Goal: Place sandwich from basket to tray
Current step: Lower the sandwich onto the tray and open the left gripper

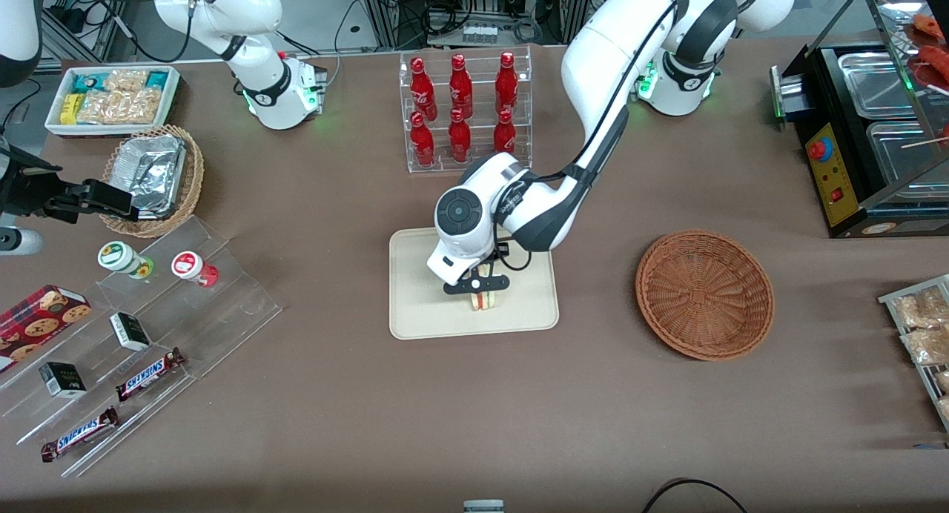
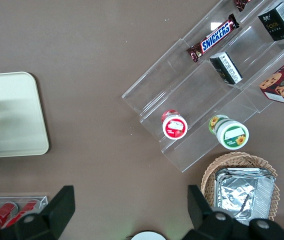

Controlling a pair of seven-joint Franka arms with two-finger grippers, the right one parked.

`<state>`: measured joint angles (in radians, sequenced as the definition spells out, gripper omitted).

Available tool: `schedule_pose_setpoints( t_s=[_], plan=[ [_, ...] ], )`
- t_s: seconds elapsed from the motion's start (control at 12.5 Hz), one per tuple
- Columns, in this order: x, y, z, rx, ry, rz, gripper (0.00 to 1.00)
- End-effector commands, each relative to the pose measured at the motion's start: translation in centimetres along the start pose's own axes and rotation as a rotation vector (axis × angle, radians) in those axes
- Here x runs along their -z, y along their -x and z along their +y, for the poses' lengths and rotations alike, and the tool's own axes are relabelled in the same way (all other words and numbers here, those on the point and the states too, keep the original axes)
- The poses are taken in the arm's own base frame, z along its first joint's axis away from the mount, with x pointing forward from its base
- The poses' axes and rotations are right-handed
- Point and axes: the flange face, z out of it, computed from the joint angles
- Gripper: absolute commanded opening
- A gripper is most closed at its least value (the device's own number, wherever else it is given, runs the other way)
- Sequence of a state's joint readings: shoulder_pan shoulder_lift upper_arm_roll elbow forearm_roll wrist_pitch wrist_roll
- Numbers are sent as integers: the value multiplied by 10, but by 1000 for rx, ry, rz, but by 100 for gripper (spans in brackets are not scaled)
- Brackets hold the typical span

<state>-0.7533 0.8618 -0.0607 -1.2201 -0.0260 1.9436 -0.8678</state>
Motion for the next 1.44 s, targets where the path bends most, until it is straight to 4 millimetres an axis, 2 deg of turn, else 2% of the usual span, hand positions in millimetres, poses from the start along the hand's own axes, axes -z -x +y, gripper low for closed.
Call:
schedule_pose_setpoints(
  t_s=[0.0,0.08,0.16,0.24,0.32,0.48,0.72,0.96,1.12,1.28,1.36],
  plan=[
    [-4,-3,7,35,15,0,0],
    [-6,-3,8,38,20,2,0],
    [-6,-3,8,39,20,4,12],
    [-5,-3,8,42,22,4,79],
    [-3,-3,8,42,22,4,100],
    [8,-2,7,40,26,9,100],
    [38,-3,4,43,16,5,100],
    [75,-8,-4,39,22,11,100],
    [108,-5,-9,42,46,40,100],
    [133,-10,-20,57,58,65,100],
    [136,-14,-26,66,48,71,100]
  ],
)
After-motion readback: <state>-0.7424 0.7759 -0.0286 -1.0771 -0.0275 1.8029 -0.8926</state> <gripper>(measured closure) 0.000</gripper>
